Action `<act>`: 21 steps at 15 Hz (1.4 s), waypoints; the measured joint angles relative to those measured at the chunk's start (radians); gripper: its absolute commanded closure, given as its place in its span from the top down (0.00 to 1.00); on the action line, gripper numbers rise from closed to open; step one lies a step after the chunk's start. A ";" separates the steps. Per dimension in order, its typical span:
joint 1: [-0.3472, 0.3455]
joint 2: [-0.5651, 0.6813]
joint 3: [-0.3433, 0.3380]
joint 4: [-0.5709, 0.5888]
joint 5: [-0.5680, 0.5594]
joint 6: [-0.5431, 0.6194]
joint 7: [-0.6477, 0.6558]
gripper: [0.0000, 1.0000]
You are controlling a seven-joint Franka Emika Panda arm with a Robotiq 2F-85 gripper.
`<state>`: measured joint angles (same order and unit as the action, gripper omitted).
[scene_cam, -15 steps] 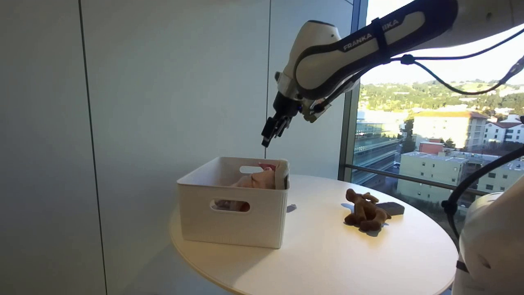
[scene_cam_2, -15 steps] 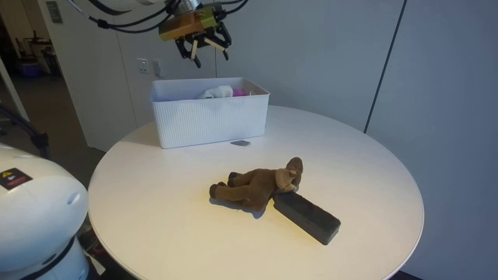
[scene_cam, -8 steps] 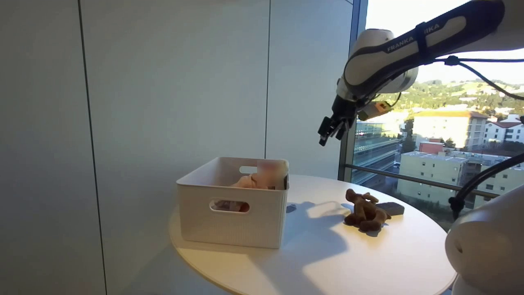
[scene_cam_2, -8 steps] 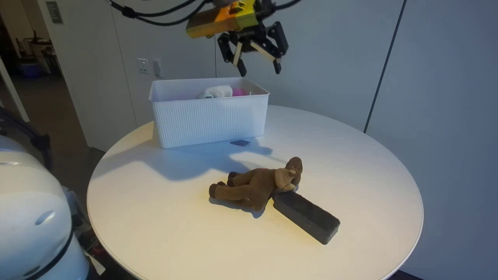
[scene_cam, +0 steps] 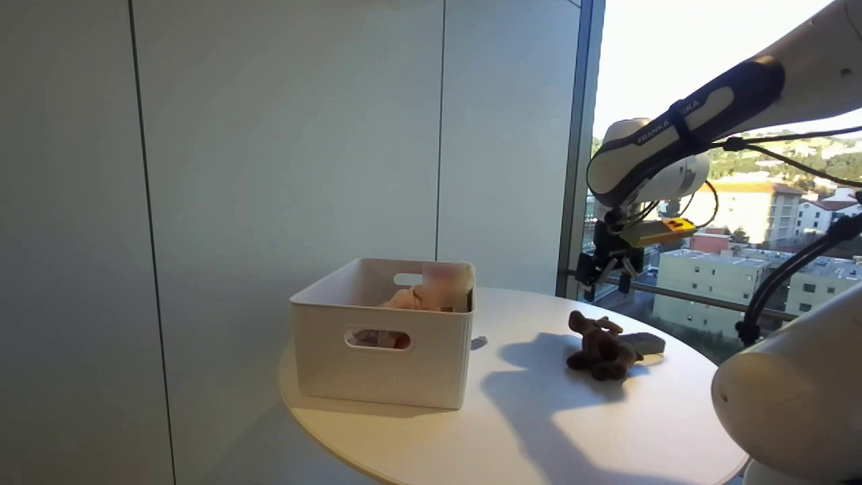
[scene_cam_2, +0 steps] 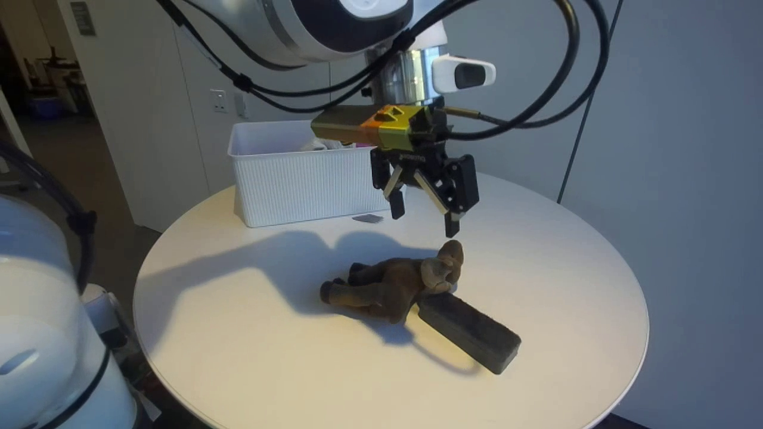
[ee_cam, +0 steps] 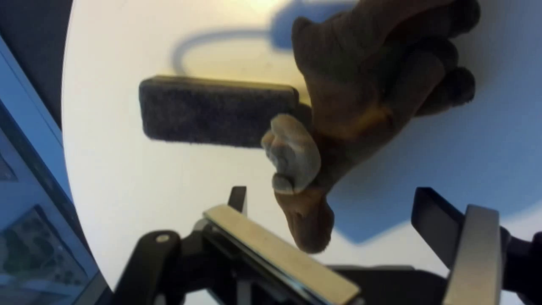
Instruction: Put the plush toy and the clothing into the basket
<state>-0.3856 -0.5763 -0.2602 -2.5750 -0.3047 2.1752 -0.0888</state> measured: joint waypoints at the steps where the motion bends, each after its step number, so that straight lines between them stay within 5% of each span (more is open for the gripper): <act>1: -0.010 0.018 -0.002 0.000 0.000 -0.015 0.030 1.00; 8: 0.023 0.130 -0.026 -0.010 0.045 -0.090 -0.029 1.00; 9: 0.040 0.147 -0.028 -0.014 0.060 -0.092 -0.051 0.75; 11: 0.070 0.188 -0.028 -0.021 0.072 -0.095 -0.076 0.68; 18: 0.091 0.245 -0.013 -0.014 0.016 -0.079 -0.079 0.17; 21: 0.092 0.243 0.003 -0.015 -0.002 -0.080 -0.078 0.10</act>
<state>-0.2940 -0.3333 -0.2574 -2.5898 -0.3070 2.0956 -0.1671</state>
